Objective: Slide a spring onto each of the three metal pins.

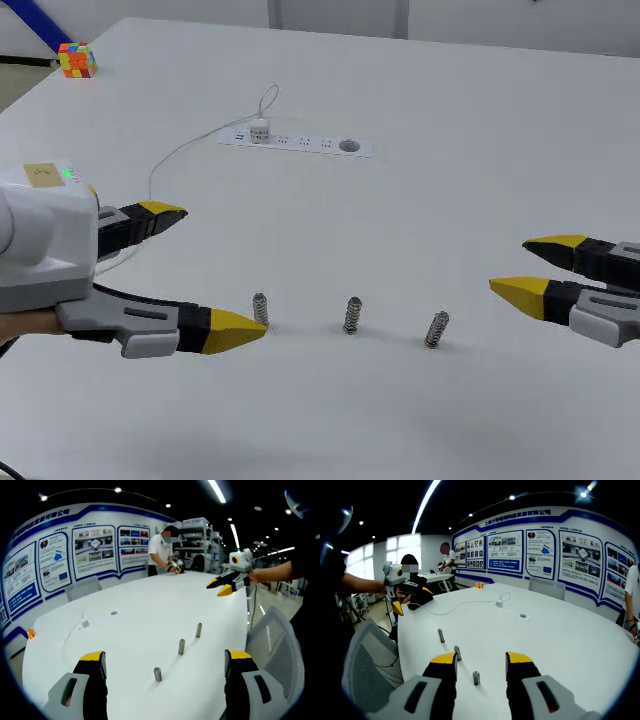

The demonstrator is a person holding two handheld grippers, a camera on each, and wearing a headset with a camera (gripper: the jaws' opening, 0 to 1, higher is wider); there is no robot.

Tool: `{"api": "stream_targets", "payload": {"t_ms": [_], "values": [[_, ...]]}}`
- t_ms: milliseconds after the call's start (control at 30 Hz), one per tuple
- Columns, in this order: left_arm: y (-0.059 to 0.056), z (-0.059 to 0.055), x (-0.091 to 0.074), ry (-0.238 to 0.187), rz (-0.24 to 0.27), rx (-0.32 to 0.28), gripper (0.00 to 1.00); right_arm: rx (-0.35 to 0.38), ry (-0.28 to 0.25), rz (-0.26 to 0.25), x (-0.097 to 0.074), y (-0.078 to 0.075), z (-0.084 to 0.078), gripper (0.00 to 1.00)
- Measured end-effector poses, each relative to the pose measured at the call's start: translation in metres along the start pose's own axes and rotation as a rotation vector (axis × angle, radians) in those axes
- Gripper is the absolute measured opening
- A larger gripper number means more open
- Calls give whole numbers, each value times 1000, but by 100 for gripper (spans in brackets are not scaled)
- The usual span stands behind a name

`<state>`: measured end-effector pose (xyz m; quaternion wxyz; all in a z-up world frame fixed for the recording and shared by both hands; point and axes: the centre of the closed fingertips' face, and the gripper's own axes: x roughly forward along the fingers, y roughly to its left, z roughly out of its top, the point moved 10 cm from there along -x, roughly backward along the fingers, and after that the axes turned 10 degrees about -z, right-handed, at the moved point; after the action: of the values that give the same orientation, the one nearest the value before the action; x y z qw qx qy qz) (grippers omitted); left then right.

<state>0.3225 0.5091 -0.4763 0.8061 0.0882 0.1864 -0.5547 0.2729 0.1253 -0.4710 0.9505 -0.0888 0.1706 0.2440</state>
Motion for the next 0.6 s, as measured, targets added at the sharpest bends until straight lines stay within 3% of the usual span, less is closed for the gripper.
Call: {"api": "stream_targets", "payload": {"t_ms": [100, 167, 433, 600], "values": [[1, 0, -1, -18, 15, -9, 100, -2, -2, 7, -2, -4, -1, 42], [-1, -1, -1, -26, -3, -29, 100, -1, -8, 17, -3, -6, 0, 44], [1, -4, -1, 15, 12, -27, 100, -21, -8, 58, -4, -7, 3, 56], [4, -1, -5, 0, 16, -48, 100, -16, 10, 78, -2, -5, 3, 66]]}}
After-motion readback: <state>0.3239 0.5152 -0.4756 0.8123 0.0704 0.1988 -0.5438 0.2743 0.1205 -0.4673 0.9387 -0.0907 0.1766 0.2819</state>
